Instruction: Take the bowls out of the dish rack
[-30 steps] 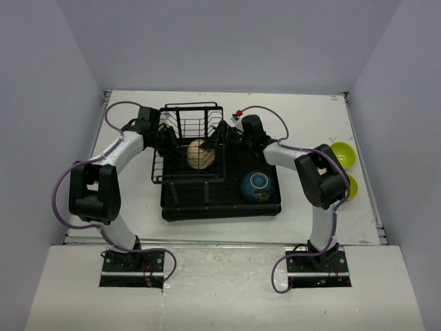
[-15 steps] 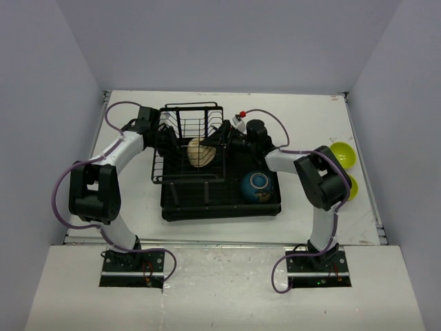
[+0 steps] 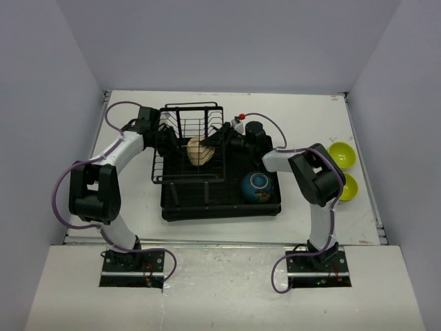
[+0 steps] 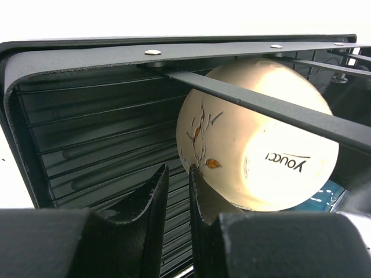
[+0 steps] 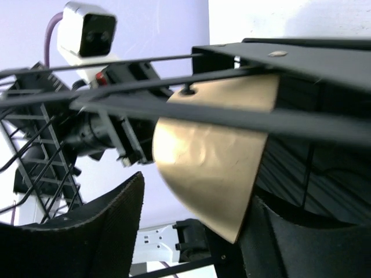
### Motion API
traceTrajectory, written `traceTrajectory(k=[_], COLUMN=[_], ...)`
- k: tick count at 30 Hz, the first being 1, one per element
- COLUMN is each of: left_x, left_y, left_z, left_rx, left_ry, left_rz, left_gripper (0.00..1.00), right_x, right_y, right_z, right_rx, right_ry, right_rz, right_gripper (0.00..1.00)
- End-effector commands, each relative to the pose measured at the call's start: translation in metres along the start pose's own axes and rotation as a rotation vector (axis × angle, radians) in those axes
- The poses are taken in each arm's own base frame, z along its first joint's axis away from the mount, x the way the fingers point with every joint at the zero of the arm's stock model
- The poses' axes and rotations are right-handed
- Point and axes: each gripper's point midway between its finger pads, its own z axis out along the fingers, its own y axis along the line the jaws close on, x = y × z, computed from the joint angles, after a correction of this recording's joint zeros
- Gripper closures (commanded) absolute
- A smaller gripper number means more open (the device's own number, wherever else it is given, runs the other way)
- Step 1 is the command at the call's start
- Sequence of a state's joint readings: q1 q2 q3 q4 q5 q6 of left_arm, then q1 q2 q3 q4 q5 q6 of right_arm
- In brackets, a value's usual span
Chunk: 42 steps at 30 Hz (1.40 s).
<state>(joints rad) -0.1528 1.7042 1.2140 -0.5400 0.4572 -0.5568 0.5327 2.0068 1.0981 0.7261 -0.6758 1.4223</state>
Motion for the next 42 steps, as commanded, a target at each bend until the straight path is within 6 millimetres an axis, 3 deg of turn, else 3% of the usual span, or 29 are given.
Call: traceTrajectory(k=[1,4,10,22,24,26,28,32,38,42], left_x=[0.011,0.011,0.01,0.008,0.008,0.008,0.009,0.01,0.008,0.003], left_y=[-0.004,-0.005,-0.005,-0.007,-0.007,-0.006,-0.006,-0.006,-0.009,-0.015], left_z=[0.004,0.003,0.004,0.005,0.005,0.005,0.005,0.003,0.0,-0.004], left_rx=[0.003,0.005,0.008,0.01,0.009,0.009,0.009,0.007,0.017,0.029], left_ry=[0.042,0.043,0.043,0.045,0.044,0.044,0.044,0.042,0.032,0.014], left_rz=[0.011,0.011,0.012,0.012,0.009,0.01,0.007,0.01,0.016,0.021], left_gripper=[0.78,0.78,0.78,0.78,0.78,0.78,0.78,0.78,0.78,0.78], right_x=[0.0,-0.002,-0.001,0.008,0.01,0.01,0.009,0.007,0.016,0.03], right_y=[0.023,0.02,0.017,0.02,0.019,0.019,0.016,0.016,0.021,0.042], right_z=[0.011,0.013,0.014,0.004,0.004,0.005,0.006,0.01,0.003,-0.013], right_rx=[-0.072,-0.055,-0.077,-0.108,-0.107,-0.107,-0.105,-0.11,-0.133,-0.178], right_ry=[0.04,0.035,0.041,0.043,0.047,0.051,0.059,0.068,0.096,0.155], right_rz=[0.022,0.052,0.098,0.059,0.059,0.062,0.071,0.076,0.059,0.003], right_gripper=[0.4,0.45,0.64,0.6,0.67,0.81,0.83,1.0,1.0,1.0])
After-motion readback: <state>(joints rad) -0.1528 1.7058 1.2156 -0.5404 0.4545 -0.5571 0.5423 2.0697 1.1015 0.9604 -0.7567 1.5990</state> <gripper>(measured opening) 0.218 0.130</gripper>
